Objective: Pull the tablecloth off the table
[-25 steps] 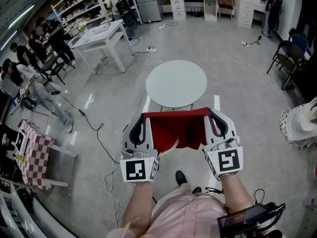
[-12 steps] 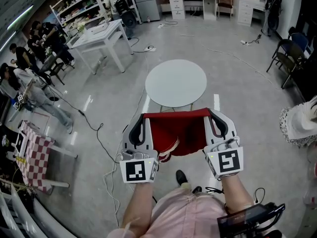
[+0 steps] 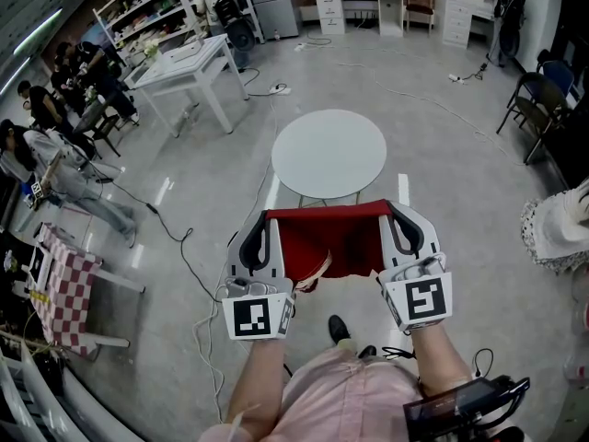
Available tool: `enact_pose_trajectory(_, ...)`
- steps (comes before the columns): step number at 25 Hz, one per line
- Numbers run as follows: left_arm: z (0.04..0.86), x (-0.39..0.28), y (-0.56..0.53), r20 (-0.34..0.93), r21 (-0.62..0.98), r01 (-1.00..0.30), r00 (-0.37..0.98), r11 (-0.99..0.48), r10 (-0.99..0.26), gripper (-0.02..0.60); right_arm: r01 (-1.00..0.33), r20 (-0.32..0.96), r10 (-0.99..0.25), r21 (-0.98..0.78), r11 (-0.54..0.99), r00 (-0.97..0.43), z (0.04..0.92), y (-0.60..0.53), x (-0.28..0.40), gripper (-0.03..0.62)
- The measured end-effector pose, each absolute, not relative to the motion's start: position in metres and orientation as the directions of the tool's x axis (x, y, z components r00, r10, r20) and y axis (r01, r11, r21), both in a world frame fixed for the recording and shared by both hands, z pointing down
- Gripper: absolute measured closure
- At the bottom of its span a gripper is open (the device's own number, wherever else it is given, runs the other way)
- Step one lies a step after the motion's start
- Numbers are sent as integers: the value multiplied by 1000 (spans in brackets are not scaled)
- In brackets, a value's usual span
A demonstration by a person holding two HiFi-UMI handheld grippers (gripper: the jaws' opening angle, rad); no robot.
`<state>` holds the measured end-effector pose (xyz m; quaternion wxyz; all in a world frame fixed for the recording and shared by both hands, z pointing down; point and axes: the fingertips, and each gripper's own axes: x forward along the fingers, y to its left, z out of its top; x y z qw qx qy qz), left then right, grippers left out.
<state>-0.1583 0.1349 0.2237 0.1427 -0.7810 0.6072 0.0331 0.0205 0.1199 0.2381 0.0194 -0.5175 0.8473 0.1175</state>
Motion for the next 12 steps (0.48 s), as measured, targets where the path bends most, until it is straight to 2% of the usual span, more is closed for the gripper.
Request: enact_pose_trajectory(12, 226, -170, 131, -224, -182, -961, 246, -207, -943, 543, -875, -126, -870, 173, 453, -476, 245, 114, 9, 569)
